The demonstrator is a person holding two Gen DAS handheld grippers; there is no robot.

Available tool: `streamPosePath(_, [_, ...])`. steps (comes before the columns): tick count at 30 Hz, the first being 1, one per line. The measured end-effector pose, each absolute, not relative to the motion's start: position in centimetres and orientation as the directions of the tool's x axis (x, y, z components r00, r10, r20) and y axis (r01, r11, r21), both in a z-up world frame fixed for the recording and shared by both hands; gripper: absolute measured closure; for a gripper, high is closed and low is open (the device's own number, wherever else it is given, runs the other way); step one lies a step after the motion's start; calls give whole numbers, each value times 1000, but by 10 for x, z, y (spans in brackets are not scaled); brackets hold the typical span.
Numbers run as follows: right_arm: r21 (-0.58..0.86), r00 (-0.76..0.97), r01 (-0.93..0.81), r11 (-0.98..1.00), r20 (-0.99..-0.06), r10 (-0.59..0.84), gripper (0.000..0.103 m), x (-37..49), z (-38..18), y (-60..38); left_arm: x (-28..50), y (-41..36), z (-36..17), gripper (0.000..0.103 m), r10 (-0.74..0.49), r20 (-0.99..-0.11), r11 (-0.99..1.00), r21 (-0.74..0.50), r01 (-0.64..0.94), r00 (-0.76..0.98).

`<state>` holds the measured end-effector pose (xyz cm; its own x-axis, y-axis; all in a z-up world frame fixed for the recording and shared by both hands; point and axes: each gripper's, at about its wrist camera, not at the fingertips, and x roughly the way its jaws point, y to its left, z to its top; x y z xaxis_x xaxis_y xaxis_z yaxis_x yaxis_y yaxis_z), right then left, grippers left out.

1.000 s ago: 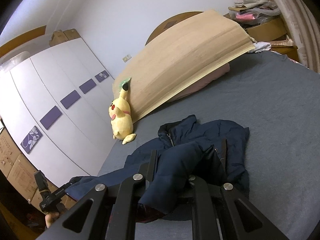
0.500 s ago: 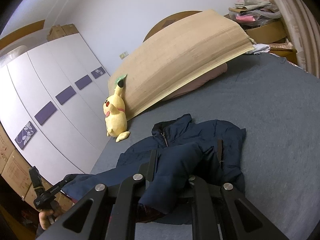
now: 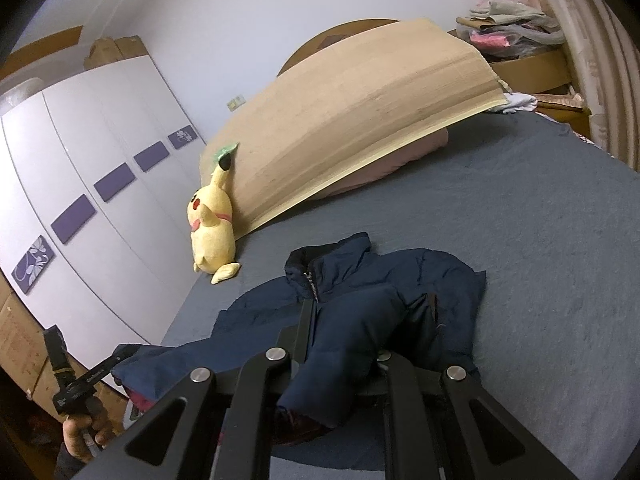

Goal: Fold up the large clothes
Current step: 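Carry the held hem further over the jacket toward the collar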

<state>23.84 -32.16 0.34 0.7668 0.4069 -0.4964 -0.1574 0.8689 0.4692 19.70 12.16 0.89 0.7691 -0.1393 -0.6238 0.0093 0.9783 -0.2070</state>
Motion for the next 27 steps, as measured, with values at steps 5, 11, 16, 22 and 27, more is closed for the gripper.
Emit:
streamPosePath(5, [458,764,-138,878,-515,389,91,249,-1,-322,209,118,5,85,-136,-632,981,-195,14,763])
streamPosePath(11, [445,759,-119,888,-536,370,91,264,-7,-320,227,114,-1,85,-131,-647,983,-185,12,751])
streamPosePath(16, [425,756,-114,898,-549,356,91,276,-8,-316,239,111,-4,86,-122,-657,985,-170,12,744])
streamPosePath(22, [410,755,-102,906,-562,339,91,288,-10,-314,255,107,-5,86,-117,-669,988,-150,21,734])
streamPosePath(27, [401,754,-74,913,-577,315,91,300,-16,-316,269,99,-3,86,-111,-673,991,-129,31,731])
